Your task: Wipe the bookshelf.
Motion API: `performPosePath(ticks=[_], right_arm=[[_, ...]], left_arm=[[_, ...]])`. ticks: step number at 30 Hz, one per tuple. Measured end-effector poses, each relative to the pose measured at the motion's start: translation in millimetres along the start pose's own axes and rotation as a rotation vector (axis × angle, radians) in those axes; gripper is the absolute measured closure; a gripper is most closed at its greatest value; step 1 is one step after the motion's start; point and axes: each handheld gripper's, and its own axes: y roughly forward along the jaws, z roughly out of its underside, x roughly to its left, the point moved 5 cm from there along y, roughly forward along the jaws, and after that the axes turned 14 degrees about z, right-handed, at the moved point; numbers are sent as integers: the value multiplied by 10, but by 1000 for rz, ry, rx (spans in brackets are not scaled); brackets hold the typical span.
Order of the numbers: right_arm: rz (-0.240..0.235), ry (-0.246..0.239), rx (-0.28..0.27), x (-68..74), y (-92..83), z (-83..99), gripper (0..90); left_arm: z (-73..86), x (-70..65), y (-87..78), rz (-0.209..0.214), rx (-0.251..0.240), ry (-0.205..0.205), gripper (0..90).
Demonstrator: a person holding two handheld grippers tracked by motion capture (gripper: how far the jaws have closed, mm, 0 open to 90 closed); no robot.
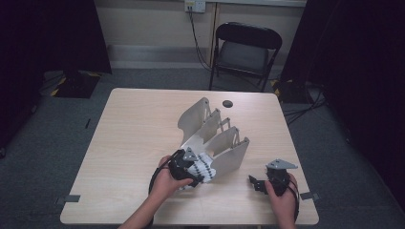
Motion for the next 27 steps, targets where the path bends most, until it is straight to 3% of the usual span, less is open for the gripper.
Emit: performPosePath(ticks=[2,4,8,14,19,27], right_arm=[[0,0,0,0,0,0,124],[0,0,0,0,0,0,124],[0,0,0,0,0,0,124],[0,0,0,0,0,0,124],[0,0,0,0,0,0,124],[0,0,0,0,0,0,124]], left_arm=[[-13,-39,-10,29,0,14,449],[-16,-80,-18,62,13,27,582],[-34,-138,-53,77,30,37,728],[-150,-248,-171,113,-18,28,764],[-279,-288,-303,118,-52,18,767],[-412,-324,-380,123,-62,17,767]])
